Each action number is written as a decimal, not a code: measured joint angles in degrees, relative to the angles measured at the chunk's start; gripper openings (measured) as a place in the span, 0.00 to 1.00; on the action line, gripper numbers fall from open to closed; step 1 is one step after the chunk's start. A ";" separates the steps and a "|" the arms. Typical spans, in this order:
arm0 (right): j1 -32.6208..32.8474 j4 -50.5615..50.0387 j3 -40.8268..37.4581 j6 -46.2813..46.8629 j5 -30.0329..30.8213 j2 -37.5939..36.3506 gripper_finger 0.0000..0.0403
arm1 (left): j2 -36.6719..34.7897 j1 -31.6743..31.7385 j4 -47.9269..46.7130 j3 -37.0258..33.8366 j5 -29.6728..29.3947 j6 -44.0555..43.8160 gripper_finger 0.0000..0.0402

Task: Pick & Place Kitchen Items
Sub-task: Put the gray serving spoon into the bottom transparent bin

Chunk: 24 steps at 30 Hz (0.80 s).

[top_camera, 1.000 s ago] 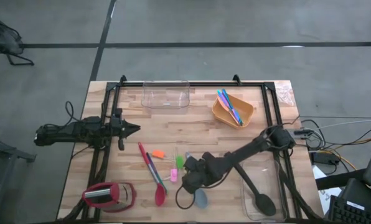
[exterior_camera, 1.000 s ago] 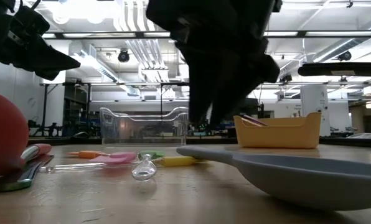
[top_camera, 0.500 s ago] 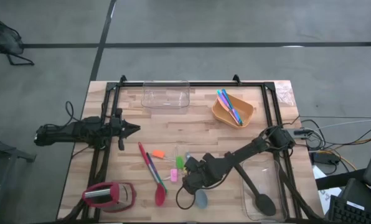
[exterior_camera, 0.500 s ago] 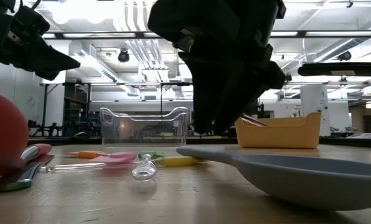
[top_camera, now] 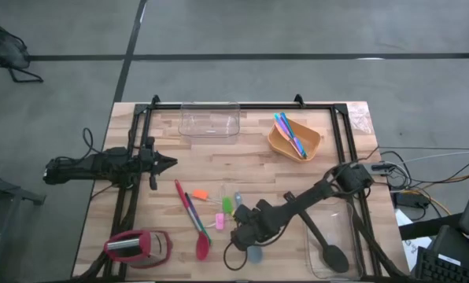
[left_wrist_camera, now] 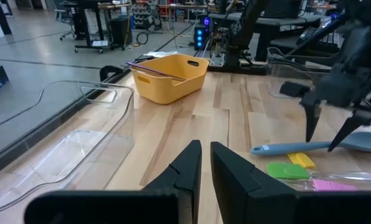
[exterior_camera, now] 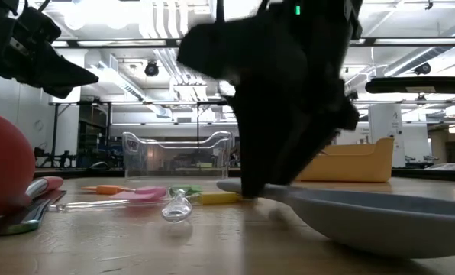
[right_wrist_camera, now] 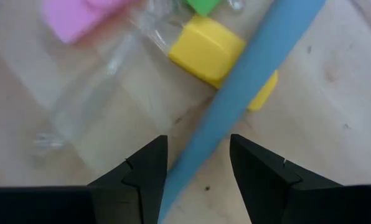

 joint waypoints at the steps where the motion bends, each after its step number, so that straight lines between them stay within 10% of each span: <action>1: -0.01 -0.04 0.00 0.03 -0.14 0.44 0.43 | 0.01 0.01 0.06 0.00 0.00 0.00 0.11; 10: 0.01 -0.22 0.04 0.73 -0.37 1.22 0.41 | 0.00 0.01 0.01 0.01 0.00 -0.01 0.11; 24: -0.04 -0.33 -0.02 -1.33 -0.04 0.23 0.11 | 0.02 0.00 -0.03 0.00 0.00 -0.01 0.11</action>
